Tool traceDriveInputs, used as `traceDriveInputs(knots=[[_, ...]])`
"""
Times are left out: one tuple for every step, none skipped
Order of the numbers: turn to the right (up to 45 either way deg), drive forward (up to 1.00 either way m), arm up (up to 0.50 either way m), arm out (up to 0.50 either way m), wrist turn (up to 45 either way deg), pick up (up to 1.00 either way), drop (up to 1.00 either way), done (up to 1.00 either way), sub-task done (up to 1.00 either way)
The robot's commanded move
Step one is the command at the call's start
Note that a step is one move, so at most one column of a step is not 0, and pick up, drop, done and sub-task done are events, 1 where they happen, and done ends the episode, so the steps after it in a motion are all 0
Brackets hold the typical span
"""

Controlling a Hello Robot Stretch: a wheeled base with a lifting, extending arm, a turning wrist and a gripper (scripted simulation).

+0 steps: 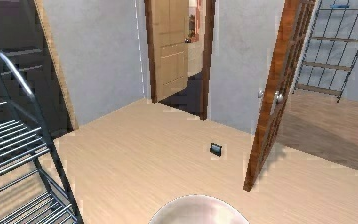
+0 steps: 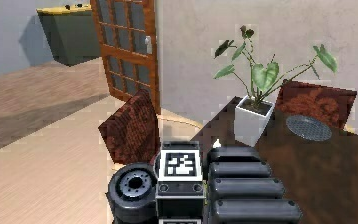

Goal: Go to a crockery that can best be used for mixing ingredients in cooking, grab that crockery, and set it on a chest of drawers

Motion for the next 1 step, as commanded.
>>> traceDriveInputs(knots=[[0.0, 1.00, 0.00, 0.00, 0.0, 0.00, 0.00, 0.00, 0.00]])
